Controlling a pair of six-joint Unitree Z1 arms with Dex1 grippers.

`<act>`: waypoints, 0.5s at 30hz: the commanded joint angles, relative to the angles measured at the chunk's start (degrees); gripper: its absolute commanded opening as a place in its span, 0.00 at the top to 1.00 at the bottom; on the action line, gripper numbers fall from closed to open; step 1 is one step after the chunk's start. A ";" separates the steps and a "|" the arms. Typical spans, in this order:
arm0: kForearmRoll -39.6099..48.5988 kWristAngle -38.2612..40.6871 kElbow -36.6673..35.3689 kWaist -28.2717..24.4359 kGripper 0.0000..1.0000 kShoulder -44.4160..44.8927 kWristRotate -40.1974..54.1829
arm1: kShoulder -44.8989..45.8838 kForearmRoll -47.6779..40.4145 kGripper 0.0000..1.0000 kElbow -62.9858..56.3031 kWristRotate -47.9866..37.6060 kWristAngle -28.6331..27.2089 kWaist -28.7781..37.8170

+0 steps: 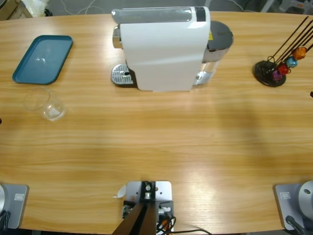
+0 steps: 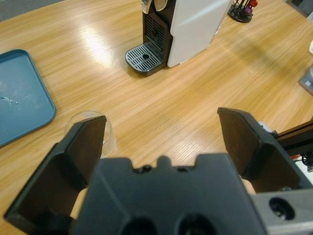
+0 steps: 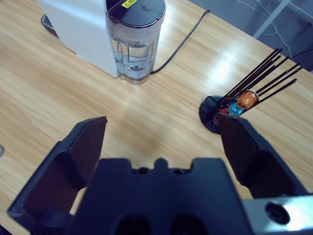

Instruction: Pour coffee

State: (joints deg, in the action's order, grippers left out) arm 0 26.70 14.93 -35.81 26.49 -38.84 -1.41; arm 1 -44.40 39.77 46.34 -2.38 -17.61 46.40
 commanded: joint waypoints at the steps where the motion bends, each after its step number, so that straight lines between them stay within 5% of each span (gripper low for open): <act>1: -0.59 0.87 1.25 0.47 0.00 0.33 0.06 | 1.40 -0.66 0.00 -2.03 0.45 1.07 0.62; 4: -2.67 0.24 -3.07 0.35 0.00 -5.84 -4.58 | 1.00 -0.66 0.00 -1.96 0.45 1.17 0.62; 10: -5.18 4.19 -22.42 0.23 0.00 -32.60 -20.51 | 0.59 -0.66 0.00 -1.80 0.45 1.26 0.62; 15: -18.98 14.11 -23.97 0.23 0.00 -45.69 -25.11 | 0.70 -0.66 0.00 -1.78 0.45 1.44 0.62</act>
State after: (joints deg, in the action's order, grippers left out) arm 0 20.14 20.50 -57.91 26.60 -68.71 -20.49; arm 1 -44.05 39.63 46.28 -2.38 -16.85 46.43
